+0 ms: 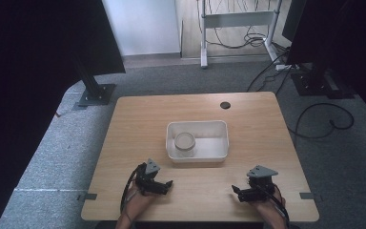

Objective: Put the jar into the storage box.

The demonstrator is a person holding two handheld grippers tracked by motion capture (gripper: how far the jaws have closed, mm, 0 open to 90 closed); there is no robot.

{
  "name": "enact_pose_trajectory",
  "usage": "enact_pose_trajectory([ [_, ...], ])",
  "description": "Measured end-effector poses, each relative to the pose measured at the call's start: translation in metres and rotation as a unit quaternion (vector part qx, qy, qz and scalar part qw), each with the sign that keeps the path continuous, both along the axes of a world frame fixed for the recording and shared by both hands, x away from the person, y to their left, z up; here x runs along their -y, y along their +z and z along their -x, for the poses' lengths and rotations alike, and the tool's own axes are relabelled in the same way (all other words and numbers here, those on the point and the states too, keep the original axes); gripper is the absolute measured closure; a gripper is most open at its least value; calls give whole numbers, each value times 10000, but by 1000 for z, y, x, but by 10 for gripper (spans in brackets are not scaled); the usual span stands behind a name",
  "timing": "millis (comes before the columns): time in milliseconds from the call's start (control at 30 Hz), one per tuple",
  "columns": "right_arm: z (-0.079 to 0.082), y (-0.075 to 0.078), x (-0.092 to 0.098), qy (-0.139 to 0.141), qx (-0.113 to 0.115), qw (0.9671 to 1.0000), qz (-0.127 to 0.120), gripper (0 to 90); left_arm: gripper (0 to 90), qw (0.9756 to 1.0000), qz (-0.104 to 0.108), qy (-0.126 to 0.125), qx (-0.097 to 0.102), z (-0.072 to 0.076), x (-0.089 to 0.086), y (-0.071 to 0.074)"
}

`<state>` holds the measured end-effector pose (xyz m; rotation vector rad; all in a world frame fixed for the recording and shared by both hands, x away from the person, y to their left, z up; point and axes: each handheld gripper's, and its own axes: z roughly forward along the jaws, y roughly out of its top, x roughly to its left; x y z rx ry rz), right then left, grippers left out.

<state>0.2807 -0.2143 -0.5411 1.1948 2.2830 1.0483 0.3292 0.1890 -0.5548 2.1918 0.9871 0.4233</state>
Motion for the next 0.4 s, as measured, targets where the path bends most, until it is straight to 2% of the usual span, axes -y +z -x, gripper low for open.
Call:
enact_pose_trajectory([
  [400, 18, -13, 21, -275, -195, 9994, 86, 44, 0, 10000, -1, -1, -2, 0, 0, 0],
])
